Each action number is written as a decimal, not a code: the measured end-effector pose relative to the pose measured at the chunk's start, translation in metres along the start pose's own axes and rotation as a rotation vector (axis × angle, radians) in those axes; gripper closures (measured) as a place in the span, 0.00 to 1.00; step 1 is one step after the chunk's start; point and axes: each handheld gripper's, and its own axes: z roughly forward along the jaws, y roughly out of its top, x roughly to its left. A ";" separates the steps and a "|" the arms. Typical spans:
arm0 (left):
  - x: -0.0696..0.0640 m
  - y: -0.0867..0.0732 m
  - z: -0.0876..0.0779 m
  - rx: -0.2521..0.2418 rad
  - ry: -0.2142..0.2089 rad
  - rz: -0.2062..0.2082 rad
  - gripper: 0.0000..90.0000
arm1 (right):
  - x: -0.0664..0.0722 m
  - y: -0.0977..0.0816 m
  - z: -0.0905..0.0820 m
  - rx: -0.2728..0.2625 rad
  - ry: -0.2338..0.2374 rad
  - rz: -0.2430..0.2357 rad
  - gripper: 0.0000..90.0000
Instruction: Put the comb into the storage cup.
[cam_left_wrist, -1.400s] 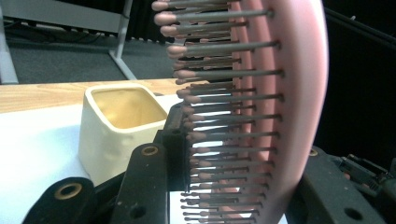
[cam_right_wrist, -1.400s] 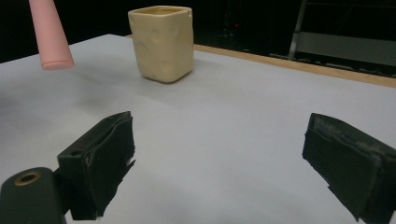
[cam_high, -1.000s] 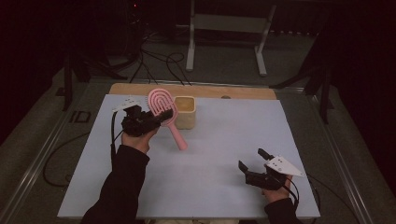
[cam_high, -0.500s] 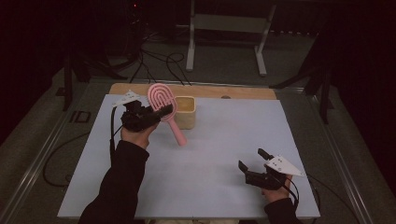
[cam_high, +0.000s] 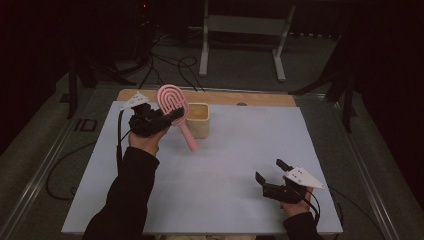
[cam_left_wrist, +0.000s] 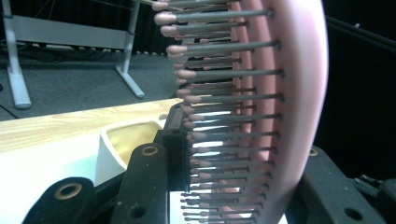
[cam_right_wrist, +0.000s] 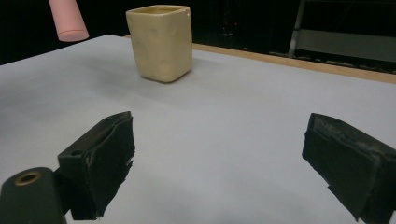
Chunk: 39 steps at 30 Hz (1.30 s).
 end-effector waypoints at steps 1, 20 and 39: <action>0.000 0.001 0.000 -0.001 0.002 0.000 0.72 | 0.000 0.000 0.000 -0.001 0.000 0.001 0.10; 0.006 0.007 0.006 -0.003 0.022 -0.010 0.72 | 0.000 0.000 0.000 -0.001 0.001 0.004 0.10; 0.012 0.008 0.010 0.004 0.053 -0.008 0.72 | 0.000 0.000 0.001 -0.003 0.002 0.005 0.10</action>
